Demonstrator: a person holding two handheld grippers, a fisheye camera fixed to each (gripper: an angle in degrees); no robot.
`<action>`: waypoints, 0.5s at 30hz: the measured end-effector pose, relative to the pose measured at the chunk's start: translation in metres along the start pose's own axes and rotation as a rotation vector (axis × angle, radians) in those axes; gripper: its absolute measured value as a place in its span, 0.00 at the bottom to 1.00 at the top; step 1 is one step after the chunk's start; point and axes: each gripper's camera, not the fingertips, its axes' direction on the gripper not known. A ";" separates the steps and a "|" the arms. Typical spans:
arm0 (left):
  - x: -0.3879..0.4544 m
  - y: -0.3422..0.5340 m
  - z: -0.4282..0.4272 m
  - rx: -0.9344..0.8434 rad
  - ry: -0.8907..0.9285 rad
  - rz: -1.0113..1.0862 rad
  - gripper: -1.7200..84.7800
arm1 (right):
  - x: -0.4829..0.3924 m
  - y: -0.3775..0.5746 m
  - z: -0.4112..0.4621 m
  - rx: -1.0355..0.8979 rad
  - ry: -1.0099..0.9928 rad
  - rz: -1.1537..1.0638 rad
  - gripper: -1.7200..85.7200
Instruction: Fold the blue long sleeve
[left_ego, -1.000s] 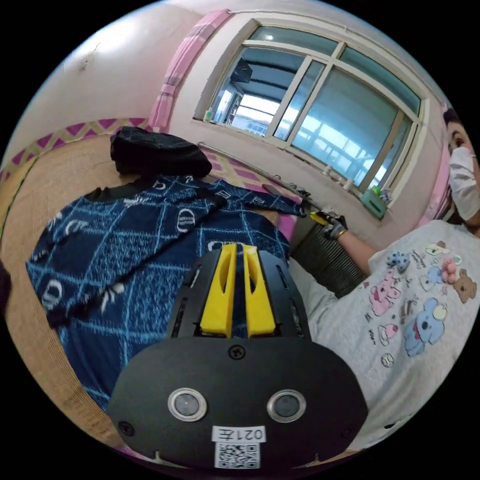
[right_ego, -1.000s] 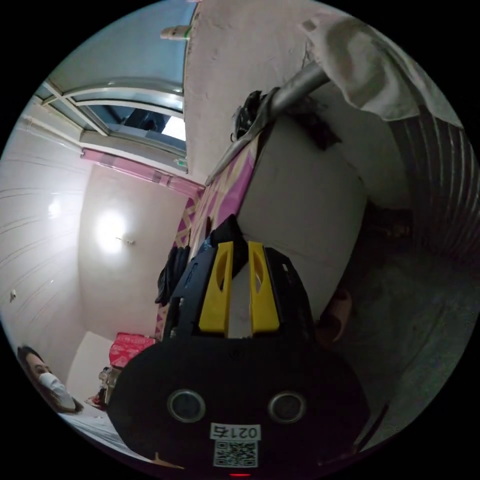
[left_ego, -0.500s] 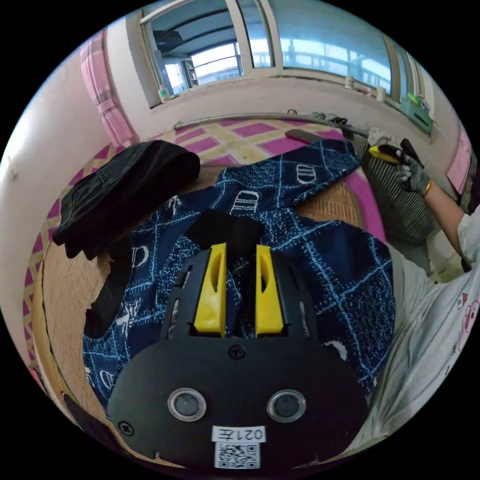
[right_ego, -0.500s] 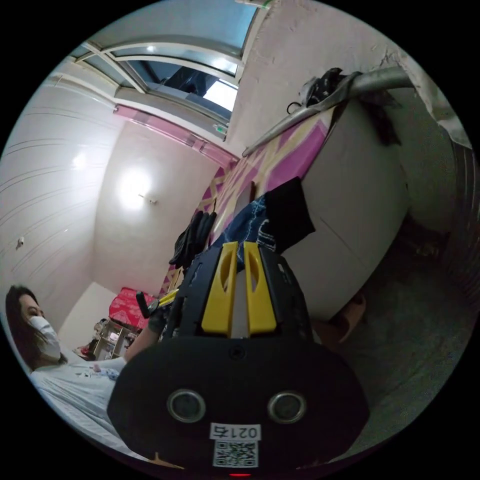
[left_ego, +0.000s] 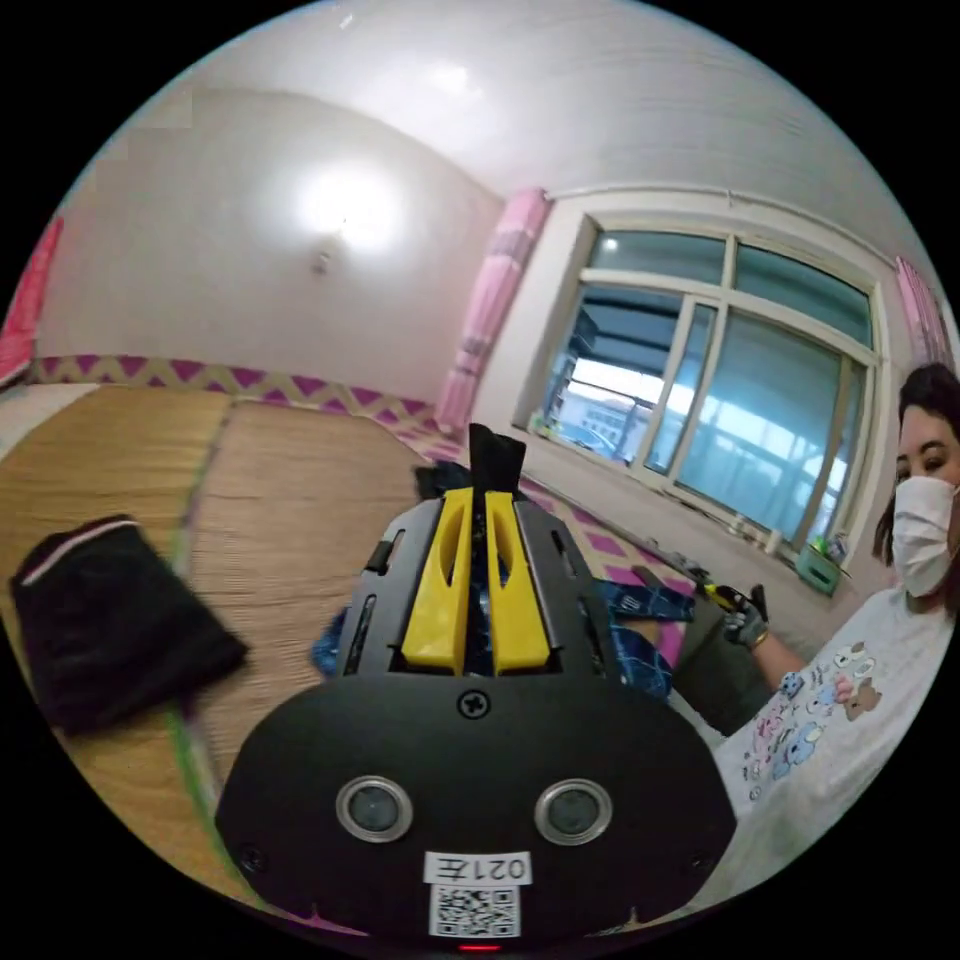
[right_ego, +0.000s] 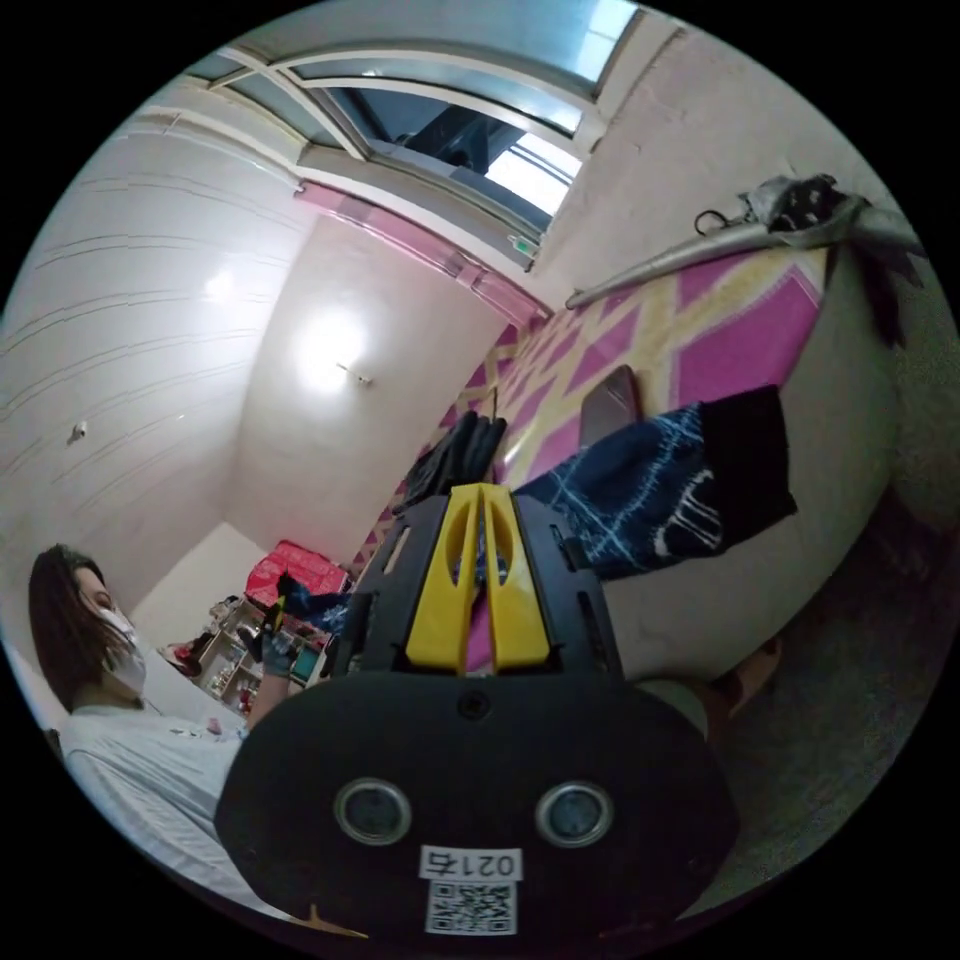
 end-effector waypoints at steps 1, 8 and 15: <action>-0.023 0.000 -0.052 0.039 -0.092 -0.014 0.01 | -0.005 -0.001 0.003 0.007 0.000 -0.010 0.01; -0.159 0.113 -0.294 0.279 -0.441 -0.444 0.01 | -0.065 0.004 0.073 -0.072 -0.086 -0.083 0.01; -0.210 0.243 -0.392 0.509 -0.419 -0.779 0.02 | -0.105 0.021 0.137 -0.184 -0.141 -0.116 0.01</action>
